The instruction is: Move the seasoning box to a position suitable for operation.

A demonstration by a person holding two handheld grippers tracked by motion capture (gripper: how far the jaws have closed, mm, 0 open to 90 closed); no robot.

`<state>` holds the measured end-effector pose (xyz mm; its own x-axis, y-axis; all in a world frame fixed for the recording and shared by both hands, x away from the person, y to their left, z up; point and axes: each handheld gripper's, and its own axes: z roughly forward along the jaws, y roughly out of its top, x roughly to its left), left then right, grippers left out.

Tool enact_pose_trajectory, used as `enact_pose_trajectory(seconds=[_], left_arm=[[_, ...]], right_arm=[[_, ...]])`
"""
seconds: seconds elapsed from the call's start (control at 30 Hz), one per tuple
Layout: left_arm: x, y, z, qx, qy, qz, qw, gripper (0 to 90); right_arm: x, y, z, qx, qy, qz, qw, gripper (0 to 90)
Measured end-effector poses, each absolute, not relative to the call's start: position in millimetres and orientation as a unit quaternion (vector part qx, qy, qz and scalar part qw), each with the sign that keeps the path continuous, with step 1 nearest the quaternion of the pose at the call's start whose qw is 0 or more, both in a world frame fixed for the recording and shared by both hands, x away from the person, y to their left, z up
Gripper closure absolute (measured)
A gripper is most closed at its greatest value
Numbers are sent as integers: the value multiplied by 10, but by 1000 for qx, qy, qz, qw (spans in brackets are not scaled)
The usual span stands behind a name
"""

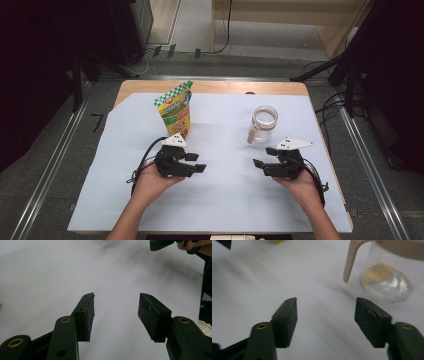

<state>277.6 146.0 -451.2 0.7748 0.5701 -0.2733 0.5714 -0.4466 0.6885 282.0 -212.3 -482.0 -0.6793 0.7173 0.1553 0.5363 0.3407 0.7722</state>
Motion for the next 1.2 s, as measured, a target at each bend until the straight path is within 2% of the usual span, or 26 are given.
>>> enact_pose_trajectory(seconds=[0.13, 0.27, 0.5, 1.2], left_arm=[[2775, 1487, -4505, 848, 337, -5, 409, 481], [2779, 1504, -4510, 846, 339, -6, 412, 475], [2775, 1490, -4522, 851, 337, -2, 402, 464], [2779, 1460, -4512, 851, 338, 12, 401, 411]], right_arm=[[2877, -2141, -4859, 396, 816, 418, 52, 439], [2857, -2128, -4833, 377, 819, 425, 78, 475], [2815, -2088, -4779, 348, 823, 437, 103, 482], [2825, -2060, -4791, 350, 818, 445, 102, 477]])
